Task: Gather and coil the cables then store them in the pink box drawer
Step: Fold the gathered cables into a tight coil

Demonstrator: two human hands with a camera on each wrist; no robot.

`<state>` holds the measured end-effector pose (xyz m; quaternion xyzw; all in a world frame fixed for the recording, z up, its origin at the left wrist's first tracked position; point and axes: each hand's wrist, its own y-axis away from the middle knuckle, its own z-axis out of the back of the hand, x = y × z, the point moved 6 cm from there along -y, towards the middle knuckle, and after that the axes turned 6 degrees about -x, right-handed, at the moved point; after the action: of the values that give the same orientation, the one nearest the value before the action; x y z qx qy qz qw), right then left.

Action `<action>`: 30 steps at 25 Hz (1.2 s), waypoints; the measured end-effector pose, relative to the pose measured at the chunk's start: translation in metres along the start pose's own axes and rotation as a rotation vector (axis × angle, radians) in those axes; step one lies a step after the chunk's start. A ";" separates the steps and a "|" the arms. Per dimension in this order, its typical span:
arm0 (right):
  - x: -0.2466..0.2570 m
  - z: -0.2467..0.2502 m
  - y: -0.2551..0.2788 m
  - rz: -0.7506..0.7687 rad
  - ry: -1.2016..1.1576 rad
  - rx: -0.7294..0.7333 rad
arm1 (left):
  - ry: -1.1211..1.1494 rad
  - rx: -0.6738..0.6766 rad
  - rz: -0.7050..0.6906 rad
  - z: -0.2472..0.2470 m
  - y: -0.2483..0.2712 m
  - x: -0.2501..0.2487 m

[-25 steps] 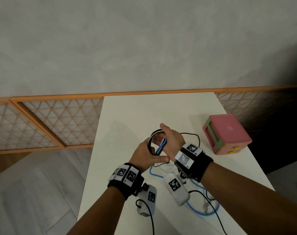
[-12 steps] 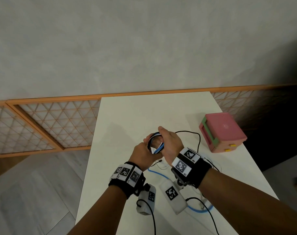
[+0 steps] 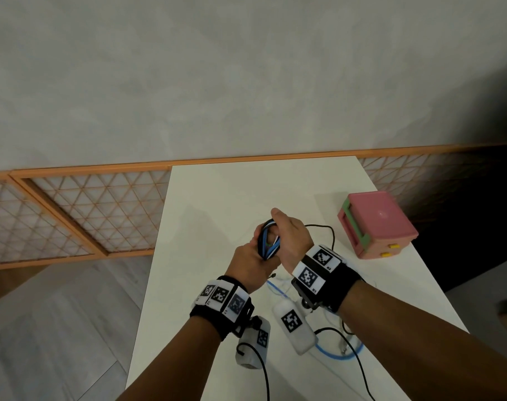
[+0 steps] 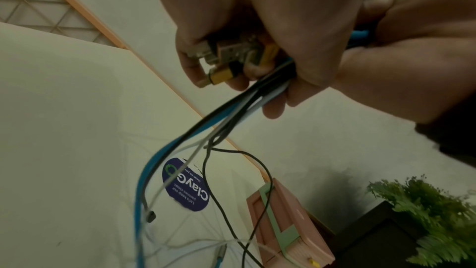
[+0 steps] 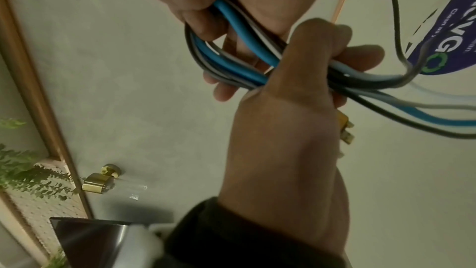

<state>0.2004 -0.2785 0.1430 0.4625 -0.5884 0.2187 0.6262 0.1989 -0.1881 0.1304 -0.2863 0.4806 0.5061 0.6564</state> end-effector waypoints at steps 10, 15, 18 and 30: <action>0.005 0.002 0.001 -0.120 -0.252 -0.003 | 0.181 0.171 0.114 -0.013 0.001 0.013; 0.008 0.006 -0.008 -0.114 -0.032 0.131 | 0.184 0.183 0.153 -0.014 -0.002 0.013; 0.020 0.016 -0.016 0.056 0.279 0.040 | 0.159 0.133 0.180 -0.011 -0.006 0.015; 0.010 0.015 -0.020 -0.051 0.262 -0.025 | 0.159 0.128 0.086 -0.011 -0.011 0.017</action>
<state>0.2108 -0.3033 0.1438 0.4370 -0.4921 0.2541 0.7087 0.2061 -0.1945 0.1090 -0.2624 0.5744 0.4775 0.6109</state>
